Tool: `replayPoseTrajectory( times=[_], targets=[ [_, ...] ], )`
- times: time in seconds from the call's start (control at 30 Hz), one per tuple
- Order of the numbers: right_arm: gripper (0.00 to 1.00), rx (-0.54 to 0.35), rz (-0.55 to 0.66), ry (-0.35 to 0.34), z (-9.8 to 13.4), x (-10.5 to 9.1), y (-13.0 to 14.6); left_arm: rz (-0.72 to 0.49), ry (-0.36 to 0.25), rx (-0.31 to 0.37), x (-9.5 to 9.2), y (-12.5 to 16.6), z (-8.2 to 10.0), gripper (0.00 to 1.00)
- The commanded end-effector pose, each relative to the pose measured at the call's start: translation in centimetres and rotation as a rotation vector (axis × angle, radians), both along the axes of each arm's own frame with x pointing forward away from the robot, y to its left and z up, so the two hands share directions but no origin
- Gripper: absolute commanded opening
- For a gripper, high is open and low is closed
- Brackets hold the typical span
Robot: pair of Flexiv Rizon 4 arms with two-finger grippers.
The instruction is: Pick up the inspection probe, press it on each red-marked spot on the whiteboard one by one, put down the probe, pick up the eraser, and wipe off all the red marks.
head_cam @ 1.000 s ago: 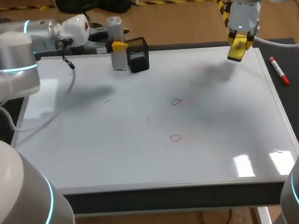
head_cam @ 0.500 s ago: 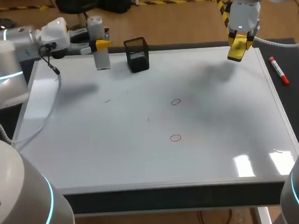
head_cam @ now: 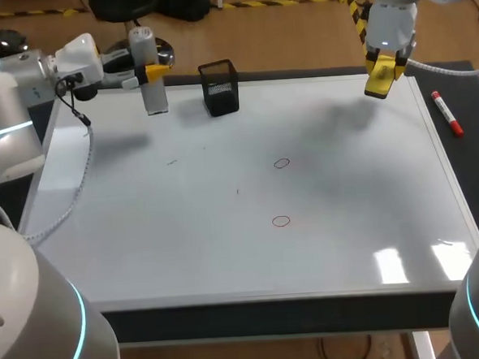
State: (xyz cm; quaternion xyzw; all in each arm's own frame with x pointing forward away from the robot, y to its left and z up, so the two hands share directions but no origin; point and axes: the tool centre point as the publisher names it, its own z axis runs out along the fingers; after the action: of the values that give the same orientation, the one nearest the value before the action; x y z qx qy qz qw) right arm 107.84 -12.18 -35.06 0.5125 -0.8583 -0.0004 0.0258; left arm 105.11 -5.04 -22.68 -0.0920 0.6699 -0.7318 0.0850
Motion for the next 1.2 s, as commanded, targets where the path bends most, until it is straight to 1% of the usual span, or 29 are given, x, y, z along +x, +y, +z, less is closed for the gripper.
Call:
replayPoseTrajectory(
  times=[0.03,0.57,0.73,0.83,1.2],
  targets=[
    [0.0,-0.004,0.002,0.002,0.1,0.1,0.0,0.001,-0.002,-0.002,0.0,0.0,0.0,0.0],
    [0.0,-0.004,0.002,0.002,0.1,0.1,0.0,0.001,-0.002,-0.002,0.0,0.0,0.0,0.0],
    [0.0,0.028,0.054,0.011,-0.6,-1.4,1.8,0.001,-0.002,-0.002,0.0,0.0,0.0,0.0],
    [0.0,0.028,0.086,0.02,-0.9,-2.4,2.9,0.001,-0.002,-0.002,0.0,0.0,0.0,0.0],
    [0.0,0.05,0.259,0.057,-0.4,-6.5,8.9,0.001,-0.002,-0.002,0.0,0.0,0.0,0.0]
  ],
)
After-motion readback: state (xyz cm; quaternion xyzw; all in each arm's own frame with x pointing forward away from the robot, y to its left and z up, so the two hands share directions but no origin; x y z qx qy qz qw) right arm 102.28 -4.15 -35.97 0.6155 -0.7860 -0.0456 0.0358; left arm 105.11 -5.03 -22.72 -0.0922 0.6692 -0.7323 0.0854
